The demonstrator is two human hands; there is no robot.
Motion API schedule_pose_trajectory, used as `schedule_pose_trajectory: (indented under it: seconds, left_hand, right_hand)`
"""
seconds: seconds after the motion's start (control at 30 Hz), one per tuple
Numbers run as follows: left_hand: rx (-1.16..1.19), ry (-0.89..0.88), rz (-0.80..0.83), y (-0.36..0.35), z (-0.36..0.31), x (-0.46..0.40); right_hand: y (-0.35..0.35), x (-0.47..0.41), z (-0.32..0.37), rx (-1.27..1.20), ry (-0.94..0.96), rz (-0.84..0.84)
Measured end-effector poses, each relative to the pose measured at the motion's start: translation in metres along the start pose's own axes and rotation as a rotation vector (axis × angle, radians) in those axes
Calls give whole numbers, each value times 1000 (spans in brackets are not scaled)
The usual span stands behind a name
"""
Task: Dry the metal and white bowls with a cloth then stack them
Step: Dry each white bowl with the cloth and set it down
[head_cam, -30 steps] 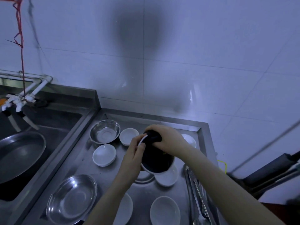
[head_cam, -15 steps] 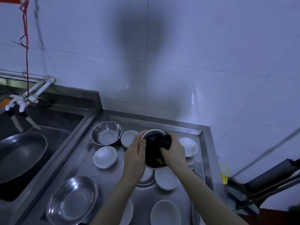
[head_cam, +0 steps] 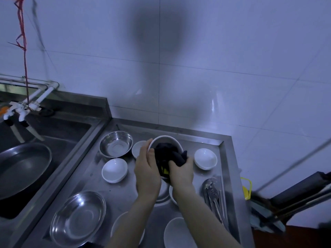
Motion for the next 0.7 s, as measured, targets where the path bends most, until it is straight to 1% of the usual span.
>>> schedule_pose_trajectory:
  seconds: [0.07, 0.13, 0.17, 0.23, 0.27, 0.3, 0.33, 0.37, 0.43, 0.47, 0.5, 0.53, 0.57, 0.6, 0.63, 0.7]
  left_hand:
    - [-30, -52, 82, -1, 2, 1]
    - [-59, -123, 205, 2, 1, -5]
    - [-86, -155, 294, 2, 1, -10]
    - [-191, -167, 529, 0, -1, -19]
    - [-250, -143, 623, -2, -1, -23]
    - [-285, -121, 664, -2, -1, -28]
    - [-278, -108, 651, -2, -2, -31]
    - [-240, -94, 601, 0, -4, -32]
    - [-130, -8, 397, 6, 1, -25]
    - [-75, 46, 285, 8, 7, -17]
    - [-15, 94, 206, 9, 11, -8]
    - [30, 116, 173, 7, 14, 0]
    - [47, 102, 168, 3, 15, 6]
    - [48, 73, 174, -2, 14, 8]
    - [40, 60, 181, -5, 15, 7]
    - [3, 44, 225, -7, 15, -2]
  right_hand:
    - [7, -8, 6, 191, 77, 29]
    - [14, -16, 23, 464, 284, 104]
    - [14, -20, 33, 604, 425, 162]
    - [8, -25, 47, 933, 683, 288]
    - [4, -26, 50, 1058, 757, 334]
    - [1, -27, 50, 1098, 795, 351]
    - [0, -28, 51, 1066, 804, 337]
    - [1, -29, 51, 999, 807, 296]
    - [6, -29, 49, 837, 763, 176]
    - [10, -29, 45, 727, 682, 111]
    - [15, -30, 36, 585, 556, 60]
    - [18, -30, 26, 432, 415, 33]
    - [18, -30, 15, 321, 296, 21]
    - [17, -28, 7, 273, 224, 20]
    - [16, -27, 3, 278, 198, 24]
    - [16, -29, 10, 361, 275, 31]
Point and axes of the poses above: each hand's wrist, its own x-axis away from the middle knuckle, its own y-axis out of the back of the hand, z = x × y, the point moved 5 cm from there along -x, towards the middle knuckle, and after that the axes turned 2 degrees about -z, right-handed, at the moved point
